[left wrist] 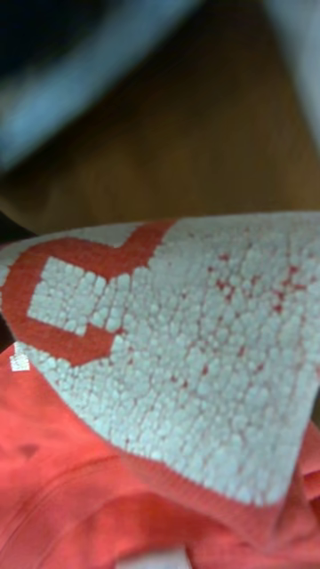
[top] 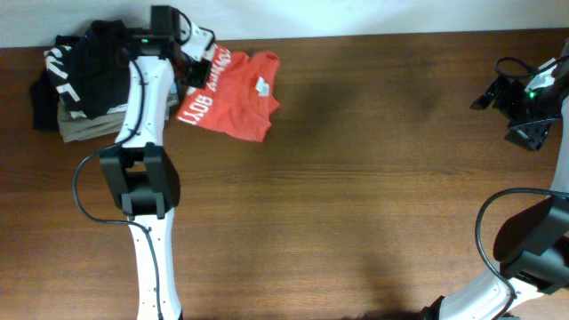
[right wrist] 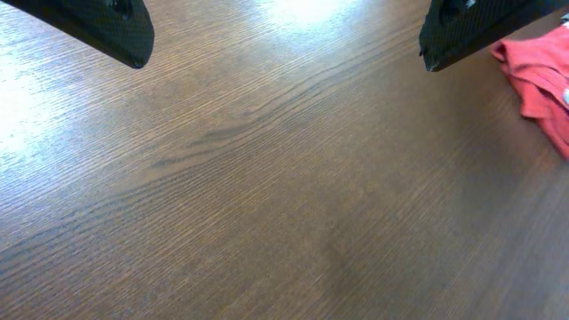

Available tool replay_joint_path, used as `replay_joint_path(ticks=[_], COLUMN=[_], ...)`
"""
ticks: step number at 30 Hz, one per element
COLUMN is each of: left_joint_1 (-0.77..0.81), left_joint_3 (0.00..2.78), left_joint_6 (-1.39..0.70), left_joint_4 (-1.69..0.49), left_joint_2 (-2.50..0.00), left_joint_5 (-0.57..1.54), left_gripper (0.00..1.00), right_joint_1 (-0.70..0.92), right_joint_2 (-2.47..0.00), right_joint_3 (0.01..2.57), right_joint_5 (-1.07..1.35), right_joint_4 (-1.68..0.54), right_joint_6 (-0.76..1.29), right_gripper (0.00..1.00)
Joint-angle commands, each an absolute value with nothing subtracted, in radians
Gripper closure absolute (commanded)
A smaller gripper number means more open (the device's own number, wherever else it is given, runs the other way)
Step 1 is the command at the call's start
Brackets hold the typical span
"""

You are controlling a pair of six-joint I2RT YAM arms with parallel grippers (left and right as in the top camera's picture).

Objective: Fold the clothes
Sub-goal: 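Lift the folded shirt with the left gripper onto the clothes stack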

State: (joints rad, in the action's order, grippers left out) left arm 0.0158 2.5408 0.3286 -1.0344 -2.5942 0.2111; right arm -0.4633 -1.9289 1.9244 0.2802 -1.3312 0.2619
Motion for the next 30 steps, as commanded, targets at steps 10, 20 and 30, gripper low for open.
replay_joint_path(ticks=[10,20,30], left_joint_1=[-0.266,-0.384,-0.461], left_joint_3=[2.87,2.863,2.952], left_joint_6=[-0.042,-0.086,-0.086], left_joint_4=[-1.006,-1.003,-0.958], left_joint_2=[-2.599,-2.617,-2.67], left_joint_5=[0.186,-0.113,0.144], left_gripper=[0.99,0.99,0.05], right_joint_1=[-0.463,-0.463,-0.463], right_joint_2=[-1.925,-1.925,-1.925], right_joint_3=[1.934,1.934,1.934], right_joint_5=[0.276,0.276,0.276], right_joint_4=[-1.331,-1.331,-1.331], right_joint_6=[0.262,0.262,0.262], right_gripper=[0.01,0.01,0.01])
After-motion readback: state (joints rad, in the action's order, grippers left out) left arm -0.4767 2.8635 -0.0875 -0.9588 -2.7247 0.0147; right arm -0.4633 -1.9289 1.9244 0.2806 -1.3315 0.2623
